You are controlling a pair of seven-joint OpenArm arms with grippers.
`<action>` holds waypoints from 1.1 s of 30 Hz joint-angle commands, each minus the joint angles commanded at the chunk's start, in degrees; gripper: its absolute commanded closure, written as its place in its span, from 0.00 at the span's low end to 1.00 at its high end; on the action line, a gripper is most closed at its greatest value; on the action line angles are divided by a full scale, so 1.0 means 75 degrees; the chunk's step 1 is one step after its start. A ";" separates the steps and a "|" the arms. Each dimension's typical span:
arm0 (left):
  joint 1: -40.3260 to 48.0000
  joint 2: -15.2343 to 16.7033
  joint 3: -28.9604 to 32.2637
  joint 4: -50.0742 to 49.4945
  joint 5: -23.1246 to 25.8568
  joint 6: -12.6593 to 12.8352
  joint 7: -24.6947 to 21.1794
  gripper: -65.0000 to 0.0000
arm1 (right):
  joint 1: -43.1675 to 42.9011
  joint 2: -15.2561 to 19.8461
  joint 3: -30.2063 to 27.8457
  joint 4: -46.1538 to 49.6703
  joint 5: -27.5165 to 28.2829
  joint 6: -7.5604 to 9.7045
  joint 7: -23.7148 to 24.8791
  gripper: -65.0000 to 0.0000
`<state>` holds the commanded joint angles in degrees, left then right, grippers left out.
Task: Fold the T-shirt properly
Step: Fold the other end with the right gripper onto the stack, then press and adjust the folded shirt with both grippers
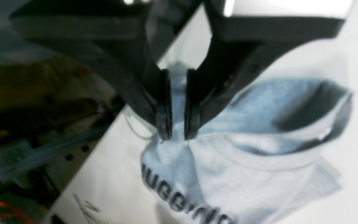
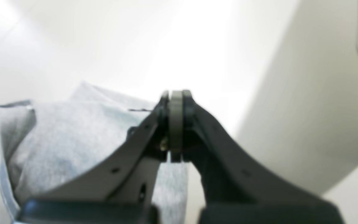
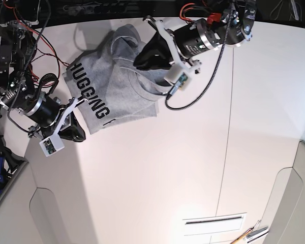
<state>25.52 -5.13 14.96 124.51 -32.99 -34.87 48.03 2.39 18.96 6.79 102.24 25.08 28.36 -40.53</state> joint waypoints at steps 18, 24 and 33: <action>-0.1370 0.1355 0.0953 -0.2285 0.3008 0.1250 -0.0527 0.88 | 0.0119 -0.0160 -0.0009 -0.1303 0.0539 0.0131 -0.0347 1.00; -0.1320 0.1311 0.0968 -0.2299 0.3115 0.1090 0.0414 0.88 | 0.0119 -0.0157 -0.0009 -0.1306 0.0274 0.0134 -0.0393 1.00; -0.0670 0.0184 0.0968 -0.1326 0.2990 0.1107 0.0338 0.88 | 0.0125 -0.0160 -0.0009 -0.1306 0.0283 0.0134 -0.0172 1.00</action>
<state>20.49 -3.75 22.22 114.56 -10.57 -26.57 50.57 3.33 17.76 6.72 92.44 27.20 29.36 -41.82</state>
